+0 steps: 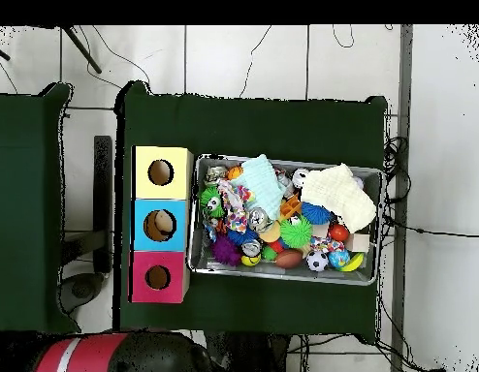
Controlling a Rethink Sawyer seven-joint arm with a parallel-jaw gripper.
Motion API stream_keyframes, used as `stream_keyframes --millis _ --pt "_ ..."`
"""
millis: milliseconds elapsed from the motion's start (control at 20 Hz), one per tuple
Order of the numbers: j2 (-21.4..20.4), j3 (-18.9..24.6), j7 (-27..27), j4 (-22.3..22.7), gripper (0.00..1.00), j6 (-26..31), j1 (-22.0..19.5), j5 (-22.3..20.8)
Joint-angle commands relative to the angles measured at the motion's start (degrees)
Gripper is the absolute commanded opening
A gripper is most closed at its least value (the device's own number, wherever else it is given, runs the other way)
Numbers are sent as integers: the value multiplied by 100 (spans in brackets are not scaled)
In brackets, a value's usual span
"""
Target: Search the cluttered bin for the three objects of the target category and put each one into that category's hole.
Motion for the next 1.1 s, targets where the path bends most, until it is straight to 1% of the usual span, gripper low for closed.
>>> stream_keyframes --millis 50,150,300,400,500,600,700,800,900,950,1000,1050,1100 --pt "314 591 1059 -1202 100 264 -273 381" --pt "447 567 1039 -1250 100 197 -438 265" --pt "800 518 1054 -1372 100 -84 -827 -59" --pt "923 410 1027 -1383 100 -98 -1074 -168" --pt "872 265 996 -1298 100 -100 -1261 -259" --pt "595 90 954 -1072 100 -97 -1364 -349" --pt "22 -73 891 -732 100 31 -1370 -373" --pt "-764 -123 788 -359 100 263 -1422 -467" --pt "-1806 -251 589 69 100 866 -1298 -380" --pt "-2370 -421 446 212 100 1272 -1081 -235" --pt "-2853 -470 390 340 100 1591 -971 -158" --pt "-3252 -520 333 390 100 1913 -871 -103" --pt "-3534 -486 327 398 100 2178 -856 -112"
